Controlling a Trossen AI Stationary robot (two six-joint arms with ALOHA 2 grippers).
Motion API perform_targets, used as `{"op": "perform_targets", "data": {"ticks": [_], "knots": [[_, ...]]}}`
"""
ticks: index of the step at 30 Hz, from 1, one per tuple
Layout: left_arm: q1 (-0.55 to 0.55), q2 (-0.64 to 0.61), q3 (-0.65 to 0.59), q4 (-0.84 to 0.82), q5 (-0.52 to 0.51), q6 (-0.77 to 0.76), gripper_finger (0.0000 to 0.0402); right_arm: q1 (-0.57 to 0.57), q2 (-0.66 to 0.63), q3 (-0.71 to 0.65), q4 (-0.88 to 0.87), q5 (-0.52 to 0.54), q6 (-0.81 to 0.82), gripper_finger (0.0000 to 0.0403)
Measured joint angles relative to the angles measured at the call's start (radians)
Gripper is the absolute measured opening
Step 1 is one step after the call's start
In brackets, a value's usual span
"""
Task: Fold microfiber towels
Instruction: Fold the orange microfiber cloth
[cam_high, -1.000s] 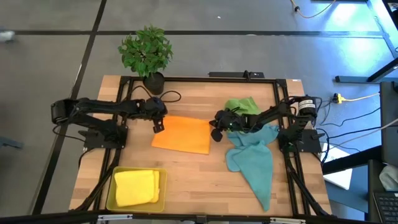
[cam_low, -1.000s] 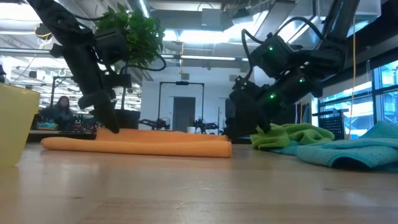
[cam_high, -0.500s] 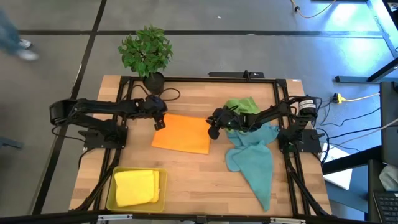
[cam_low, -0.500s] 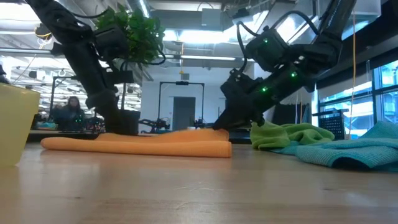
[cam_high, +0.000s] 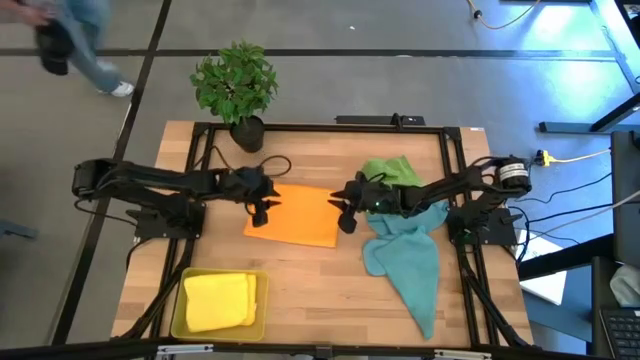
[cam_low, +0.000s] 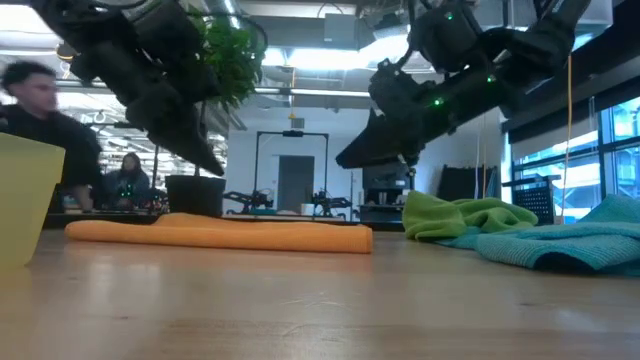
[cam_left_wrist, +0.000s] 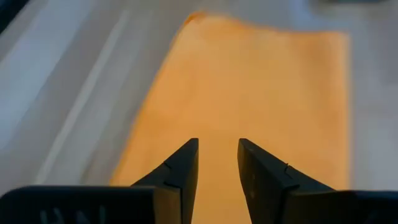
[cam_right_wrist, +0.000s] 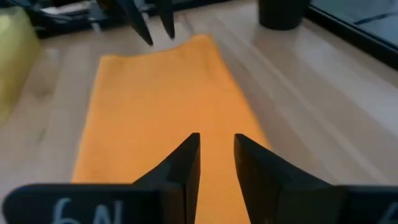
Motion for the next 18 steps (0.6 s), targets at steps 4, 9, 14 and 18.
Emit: {"op": "perform_targets", "data": {"ticks": [4, 9, 14, 18], "knots": [[-0.084, 0.001, -0.060, 0.206, -0.012, -0.031, 0.0103, 0.029, 0.015, 0.000, 0.014, 0.013, -0.007, 0.0096], [-0.174, 0.001, -0.116, 0.394, -0.053, -0.056, 0.0103, 0.036, 0.015, 0.000, 0.099, 0.032, -0.062, 0.0094], [-0.220, -0.010, -0.116, 0.390, -0.086, -0.053, 0.0103, 0.018, 0.014, 0.000, 0.225, 0.010, -0.110, 0.0093], [-0.253, -0.010, -0.116, 0.341, -0.115, -0.054, 0.0103, 0.008, 0.014, 0.000, 0.220, -0.025, -0.104, 0.0093]]}}
